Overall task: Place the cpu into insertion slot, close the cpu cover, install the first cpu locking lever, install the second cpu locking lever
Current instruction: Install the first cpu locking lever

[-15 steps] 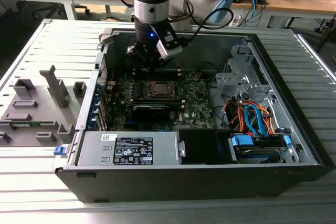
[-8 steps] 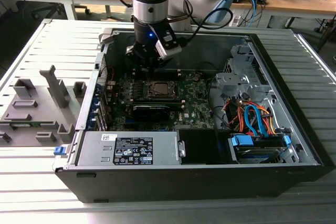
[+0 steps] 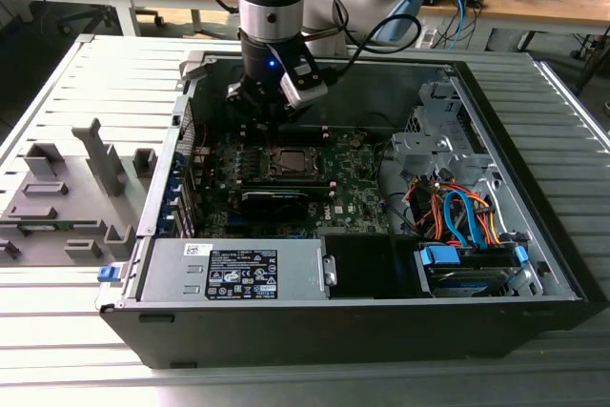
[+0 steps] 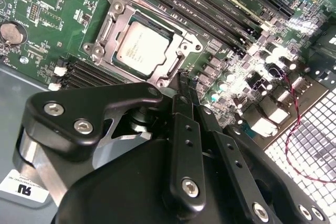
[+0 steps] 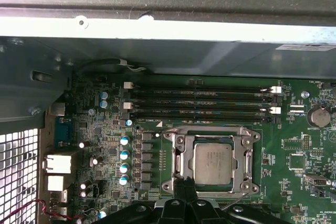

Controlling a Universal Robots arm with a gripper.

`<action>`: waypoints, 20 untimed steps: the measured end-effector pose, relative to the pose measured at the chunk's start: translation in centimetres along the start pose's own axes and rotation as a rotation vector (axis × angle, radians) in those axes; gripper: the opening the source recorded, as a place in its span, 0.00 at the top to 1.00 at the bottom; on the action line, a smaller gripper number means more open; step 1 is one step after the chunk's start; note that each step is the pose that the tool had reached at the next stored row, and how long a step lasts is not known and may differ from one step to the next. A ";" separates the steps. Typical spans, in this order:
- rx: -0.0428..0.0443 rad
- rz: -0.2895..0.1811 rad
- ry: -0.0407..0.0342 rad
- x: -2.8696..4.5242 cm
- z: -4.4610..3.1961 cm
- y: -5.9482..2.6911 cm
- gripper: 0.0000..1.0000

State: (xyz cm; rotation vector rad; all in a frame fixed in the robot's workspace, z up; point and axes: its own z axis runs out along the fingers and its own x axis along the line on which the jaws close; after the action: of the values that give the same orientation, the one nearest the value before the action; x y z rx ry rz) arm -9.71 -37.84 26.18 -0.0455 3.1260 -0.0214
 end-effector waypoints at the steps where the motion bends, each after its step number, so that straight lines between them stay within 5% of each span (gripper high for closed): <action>1: 0.0000 0.000 0.0000 0.03 0.00 0.00 0.89; 20: 0.0001 0.000 0.0000 0.29 -0.60 0.00 0.89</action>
State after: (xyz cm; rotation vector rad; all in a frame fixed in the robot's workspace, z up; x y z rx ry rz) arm -10.02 -37.84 26.77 -0.0455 3.1260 -0.0215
